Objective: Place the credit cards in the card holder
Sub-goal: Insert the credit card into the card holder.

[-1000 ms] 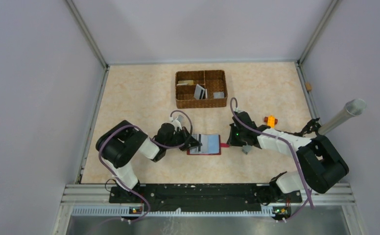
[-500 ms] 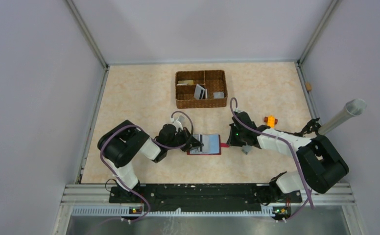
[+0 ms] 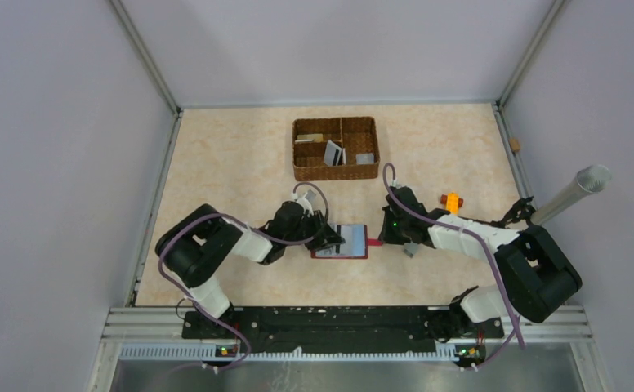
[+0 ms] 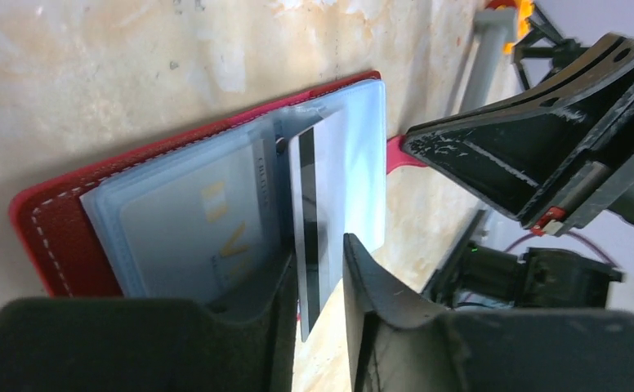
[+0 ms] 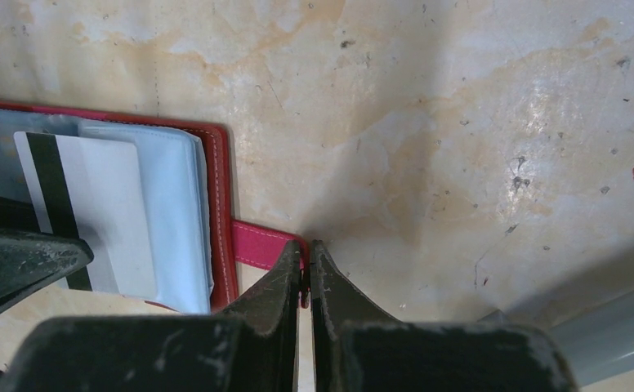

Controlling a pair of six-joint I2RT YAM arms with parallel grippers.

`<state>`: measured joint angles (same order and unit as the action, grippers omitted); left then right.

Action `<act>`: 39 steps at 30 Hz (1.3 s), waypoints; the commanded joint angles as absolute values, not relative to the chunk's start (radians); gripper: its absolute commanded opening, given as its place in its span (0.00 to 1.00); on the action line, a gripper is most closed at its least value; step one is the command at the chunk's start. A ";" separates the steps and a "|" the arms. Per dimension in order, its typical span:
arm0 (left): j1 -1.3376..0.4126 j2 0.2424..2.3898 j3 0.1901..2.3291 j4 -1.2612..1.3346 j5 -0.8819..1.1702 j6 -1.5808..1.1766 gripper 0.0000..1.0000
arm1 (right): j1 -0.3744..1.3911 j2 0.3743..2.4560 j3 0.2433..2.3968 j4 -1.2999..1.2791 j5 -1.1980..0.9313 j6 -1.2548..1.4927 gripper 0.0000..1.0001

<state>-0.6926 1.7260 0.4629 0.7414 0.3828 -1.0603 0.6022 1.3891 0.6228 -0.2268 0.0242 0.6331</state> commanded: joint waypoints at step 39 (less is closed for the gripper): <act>-0.831 1.672 0.776 0.221 0.198 -0.844 0.45 | 0.622 1.407 0.631 -0.257 0.060 0.624 0.00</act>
<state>-0.8066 1.6451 0.7166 0.2234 0.2176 -0.8364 0.6067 1.3891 0.6231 -0.2268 0.0322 0.6323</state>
